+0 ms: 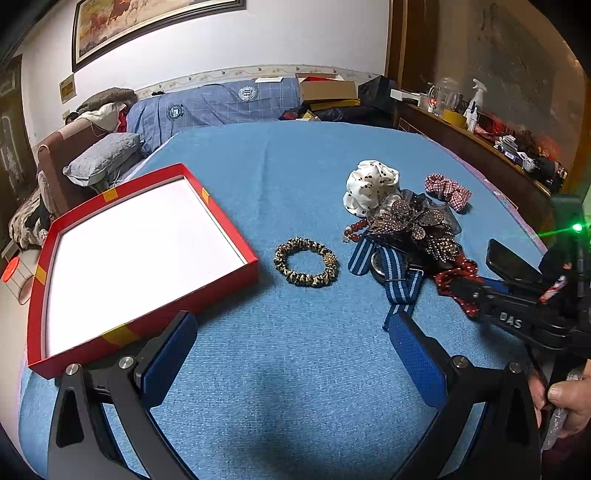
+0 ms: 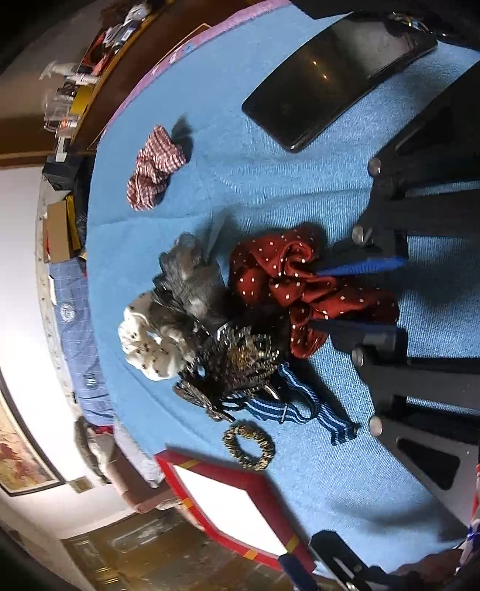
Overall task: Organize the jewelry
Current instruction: 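Grasp the red polka-dot scrunchie with the right tool, then grasp the rhinestone flower hair clip with the left tool while the right tool holds the scrunchie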
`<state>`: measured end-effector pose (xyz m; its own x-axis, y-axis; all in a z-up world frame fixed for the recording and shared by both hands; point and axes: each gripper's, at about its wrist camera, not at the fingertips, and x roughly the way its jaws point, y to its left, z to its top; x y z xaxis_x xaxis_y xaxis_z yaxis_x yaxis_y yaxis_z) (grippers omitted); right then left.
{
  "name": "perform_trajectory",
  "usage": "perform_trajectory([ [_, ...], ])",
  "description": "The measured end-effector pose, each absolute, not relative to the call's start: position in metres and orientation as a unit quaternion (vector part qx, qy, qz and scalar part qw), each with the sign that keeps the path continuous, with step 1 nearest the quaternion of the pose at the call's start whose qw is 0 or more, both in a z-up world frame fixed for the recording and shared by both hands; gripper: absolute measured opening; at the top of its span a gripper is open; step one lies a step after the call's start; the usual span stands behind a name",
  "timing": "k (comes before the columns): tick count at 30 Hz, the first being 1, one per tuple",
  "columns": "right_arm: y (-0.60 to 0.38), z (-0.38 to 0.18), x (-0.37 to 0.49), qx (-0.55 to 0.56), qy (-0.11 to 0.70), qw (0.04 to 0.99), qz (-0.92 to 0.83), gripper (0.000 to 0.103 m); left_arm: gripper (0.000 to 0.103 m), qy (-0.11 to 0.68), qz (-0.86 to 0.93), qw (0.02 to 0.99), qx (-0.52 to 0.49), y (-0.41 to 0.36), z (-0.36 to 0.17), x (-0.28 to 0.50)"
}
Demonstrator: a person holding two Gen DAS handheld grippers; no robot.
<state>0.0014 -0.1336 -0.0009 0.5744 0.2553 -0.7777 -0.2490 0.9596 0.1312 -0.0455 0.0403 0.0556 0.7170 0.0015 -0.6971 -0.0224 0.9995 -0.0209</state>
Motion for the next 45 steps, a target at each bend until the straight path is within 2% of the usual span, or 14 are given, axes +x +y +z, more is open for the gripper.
perform_trajectory([
  [12, -0.206, 0.016, -0.028, 0.138, 0.363, 0.911, 0.140, 0.018, 0.103, 0.417, -0.067, 0.902, -0.088, 0.017, 0.071, -0.003],
  [14, -0.204, 0.019, -0.031, 0.134, 0.357, 0.914, 0.141, 0.018, 0.092, 0.424, -0.073, 0.896, -0.110, 0.008, 0.076, 0.011],
  [16, -0.201, 0.022, -0.033, 0.126, 0.350, 0.917, 0.144, 0.018, 0.088, 0.439, -0.081, 0.884, -0.139, 0.001, 0.077, 0.024],
  [20, -0.201, 0.022, -0.034, 0.129, 0.347, 0.918, 0.145, 0.019, 0.088, 0.469, -0.072, 0.859, -0.192, -0.008, 0.067, 0.053],
  [26, -0.215, 0.018, -0.032, 0.162, 0.352, 0.911, 0.140, 0.019, 0.088, 0.487, -0.042, 0.855, -0.171, -0.036, 0.052, 0.073],
  [30, -0.217, 0.016, -0.030, 0.172, 0.358, 0.906, 0.143, 0.019, 0.088, 0.490, -0.017, 0.863, -0.117, -0.055, 0.041, 0.080],
  [34, -0.217, 0.015, -0.029, 0.173, 0.360, 0.905, 0.149, 0.021, 0.076, 0.493, -0.002, 0.866, -0.081, -0.060, 0.026, 0.084],
  [35, -0.217, 0.015, -0.029, 0.173, 0.359, 0.905, 0.150, 0.021, 0.069, 0.488, 0.000, 0.870, -0.069, -0.060, 0.025, 0.082],
  [38, -0.216, 0.016, -0.029, 0.173, 0.358, 0.905, 0.153, 0.022, 0.054, 0.464, -0.009, 0.885, -0.040, -0.058, 0.026, 0.070],
  [45, -0.206, 0.017, -0.032, 0.154, 0.354, 0.908, 0.163, 0.022, 0.048, 0.444, -0.057, 0.893, -0.051, -0.044, 0.031, 0.050],
])
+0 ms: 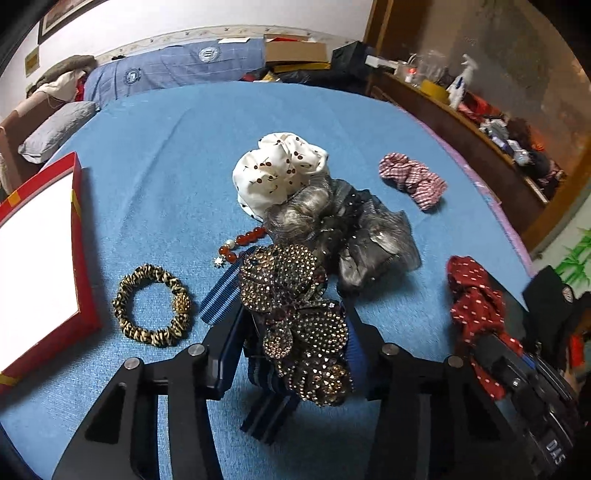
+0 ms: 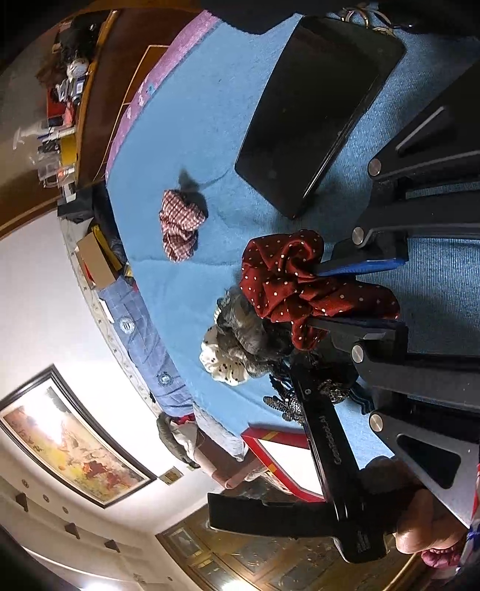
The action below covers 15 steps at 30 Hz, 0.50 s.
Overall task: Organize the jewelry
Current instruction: 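Grasp the rhinestone flower hair clip with the left tool while the right tool holds the scrunchie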
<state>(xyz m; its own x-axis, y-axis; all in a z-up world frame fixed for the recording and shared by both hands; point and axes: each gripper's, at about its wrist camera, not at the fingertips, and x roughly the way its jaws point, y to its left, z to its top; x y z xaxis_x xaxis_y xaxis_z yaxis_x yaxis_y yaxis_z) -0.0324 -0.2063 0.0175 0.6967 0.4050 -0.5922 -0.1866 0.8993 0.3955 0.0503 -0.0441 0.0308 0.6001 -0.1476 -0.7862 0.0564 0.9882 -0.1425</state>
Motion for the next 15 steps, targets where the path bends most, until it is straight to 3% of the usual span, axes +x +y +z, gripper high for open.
perform_trajectory([
  [15, -0.186, 0.026, -0.041, 0.105, 0.328, 0.921, 0.180, 0.022, 0.048, 0.370, -0.072, 0.926, -0.004, -0.053, 0.065, -0.003],
])
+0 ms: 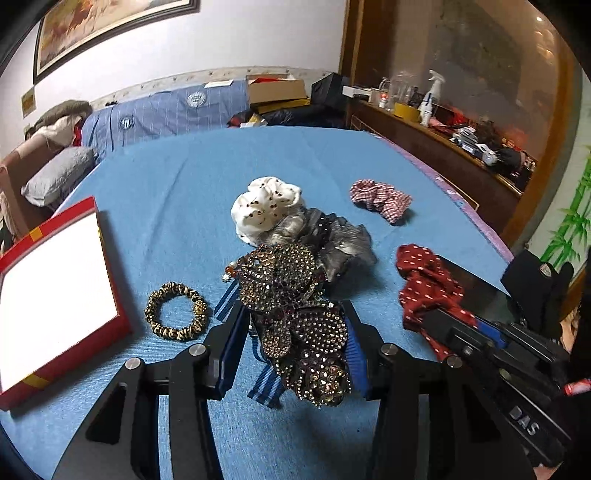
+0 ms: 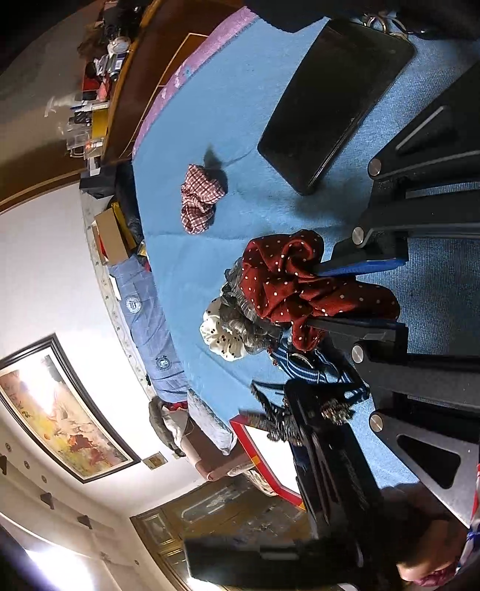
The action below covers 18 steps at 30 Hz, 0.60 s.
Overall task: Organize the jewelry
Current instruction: 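Grasp the rhinestone flower hair clip with the left tool while the right tool holds the scrunchie, then carry the scrunchie and flower clip in both tools over the red box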
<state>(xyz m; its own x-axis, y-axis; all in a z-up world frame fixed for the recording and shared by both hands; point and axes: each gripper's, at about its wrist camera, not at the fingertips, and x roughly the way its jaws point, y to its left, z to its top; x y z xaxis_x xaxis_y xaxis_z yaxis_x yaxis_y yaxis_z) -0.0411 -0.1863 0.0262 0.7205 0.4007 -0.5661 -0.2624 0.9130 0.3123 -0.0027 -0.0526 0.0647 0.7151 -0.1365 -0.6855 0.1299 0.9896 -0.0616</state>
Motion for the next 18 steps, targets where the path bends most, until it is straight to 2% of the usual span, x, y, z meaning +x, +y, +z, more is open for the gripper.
perform_trajectory([
  [18, -0.187, 0.024, -0.040, 0.108, 0.334, 0.920, 0.176, 0.022, 0.048, 0.356, -0.081, 0.931, -0.023, -0.038, 0.077, -0.022],
])
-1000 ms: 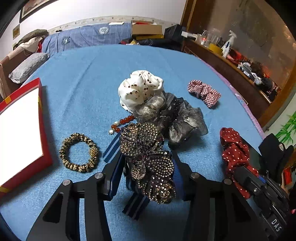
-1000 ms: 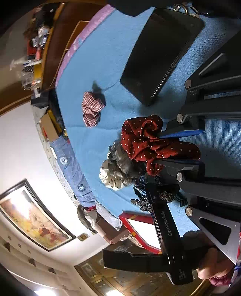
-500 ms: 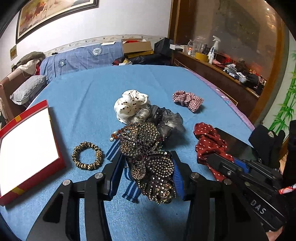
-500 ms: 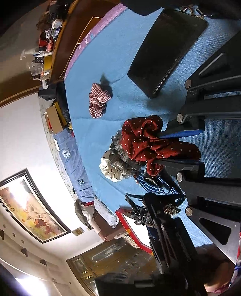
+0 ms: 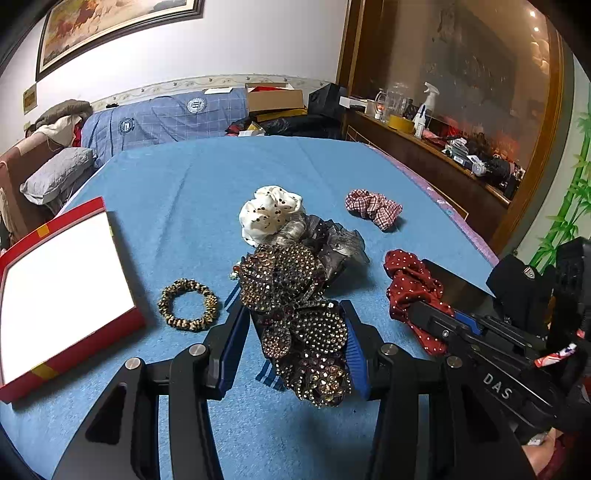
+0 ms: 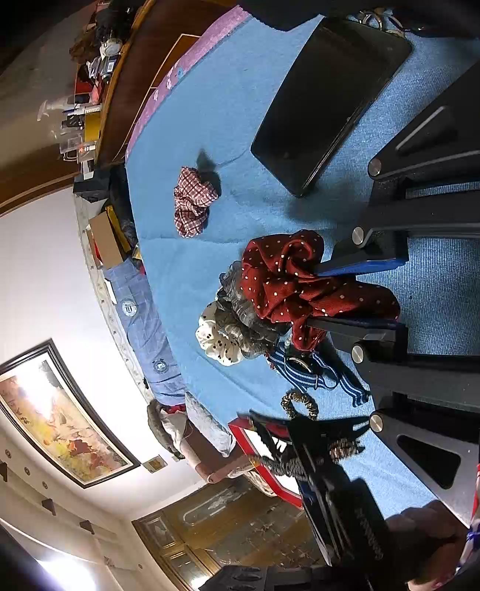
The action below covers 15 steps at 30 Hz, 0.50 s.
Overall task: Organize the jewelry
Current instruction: 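Carry the scrunchie and flower clip in both tools over the red box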
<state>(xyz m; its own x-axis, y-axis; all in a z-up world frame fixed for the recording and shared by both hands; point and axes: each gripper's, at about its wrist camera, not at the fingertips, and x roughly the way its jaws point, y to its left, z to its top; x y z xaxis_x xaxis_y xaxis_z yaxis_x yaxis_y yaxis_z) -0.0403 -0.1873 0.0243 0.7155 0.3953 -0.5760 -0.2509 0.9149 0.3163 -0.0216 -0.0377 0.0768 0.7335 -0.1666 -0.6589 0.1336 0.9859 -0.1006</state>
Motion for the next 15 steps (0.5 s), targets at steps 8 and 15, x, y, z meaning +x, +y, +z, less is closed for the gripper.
perform_trajectory([
  [8, -0.178, 0.029, -0.044, 0.096, 0.340, 0.920, 0.171, 0.022, 0.048, 0.348, -0.075, 0.933, -0.051, -0.012, 0.087, -0.031],
  [15, -0.147, 0.054, -0.048, 0.065, 0.328, 0.923, 0.191, 0.022, 0.048, 0.334, -0.051, 0.937, -0.085, 0.031, 0.095, -0.040],
])
